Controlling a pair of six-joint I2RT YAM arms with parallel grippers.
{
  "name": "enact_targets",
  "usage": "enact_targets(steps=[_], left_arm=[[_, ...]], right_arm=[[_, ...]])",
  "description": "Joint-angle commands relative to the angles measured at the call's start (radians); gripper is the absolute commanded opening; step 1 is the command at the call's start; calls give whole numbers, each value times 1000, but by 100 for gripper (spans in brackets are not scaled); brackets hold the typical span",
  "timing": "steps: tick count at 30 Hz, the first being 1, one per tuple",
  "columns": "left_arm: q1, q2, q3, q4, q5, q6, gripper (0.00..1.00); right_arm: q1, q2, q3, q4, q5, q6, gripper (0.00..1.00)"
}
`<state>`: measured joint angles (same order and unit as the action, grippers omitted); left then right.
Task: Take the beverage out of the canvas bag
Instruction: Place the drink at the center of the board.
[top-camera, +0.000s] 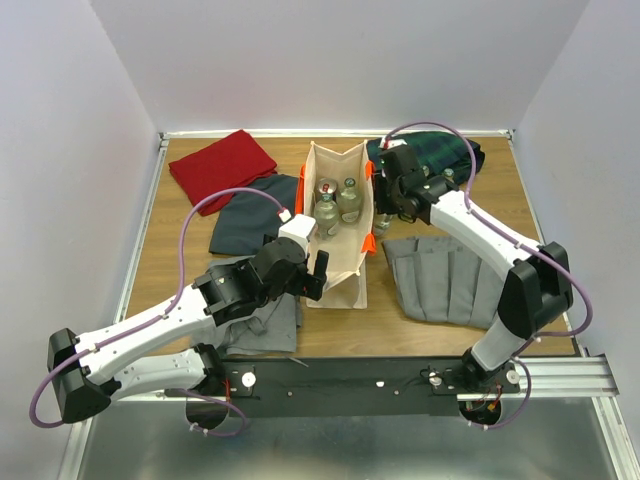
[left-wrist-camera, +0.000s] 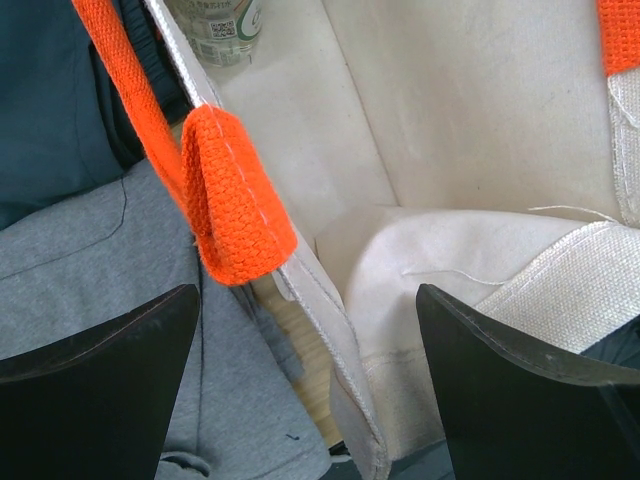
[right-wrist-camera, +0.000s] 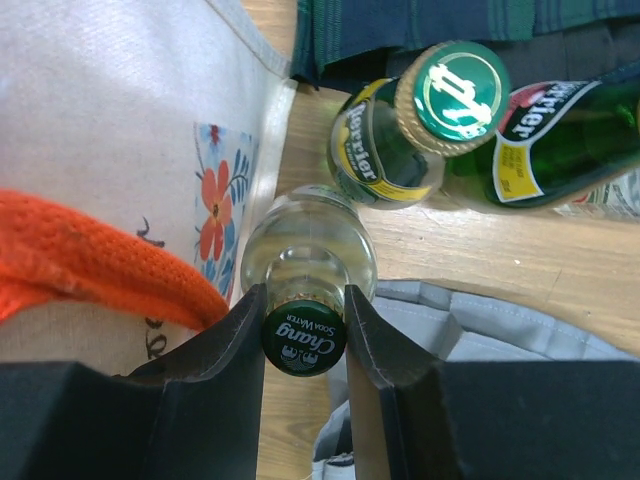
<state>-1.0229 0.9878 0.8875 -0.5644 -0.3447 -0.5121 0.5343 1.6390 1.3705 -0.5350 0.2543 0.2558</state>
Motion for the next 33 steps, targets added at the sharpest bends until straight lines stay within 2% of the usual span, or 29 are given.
enact_targets(steps=[1, 13, 18, 24, 26, 29, 33], left_arm=[[-3, 15, -2, -61, -19, 26, 99], [-3, 20, 4, -60, -11, 21, 99], [-3, 25, 8, -58, -8, 23, 99], [-3, 23, 7, -61, -8, 23, 99], [-3, 20, 4, -60, -7, 20, 99], [-3, 22, 5, -58, -10, 20, 99], [-3, 26, 7, -58, -10, 20, 99]], right_arm=[[-8, 10, 110, -3, 10, -12, 1], [-8, 73, 243, -201, -27, -15, 5], [-8, 50, 194, -151, -29, -13, 9], [-8, 67, 194, -166, -38, -4, 12], [-8, 67, 191, -163, -38, -4, 21], [-10, 64, 185, -158, -35, -7, 22], [-8, 67, 185, -163, -30, -7, 33]])
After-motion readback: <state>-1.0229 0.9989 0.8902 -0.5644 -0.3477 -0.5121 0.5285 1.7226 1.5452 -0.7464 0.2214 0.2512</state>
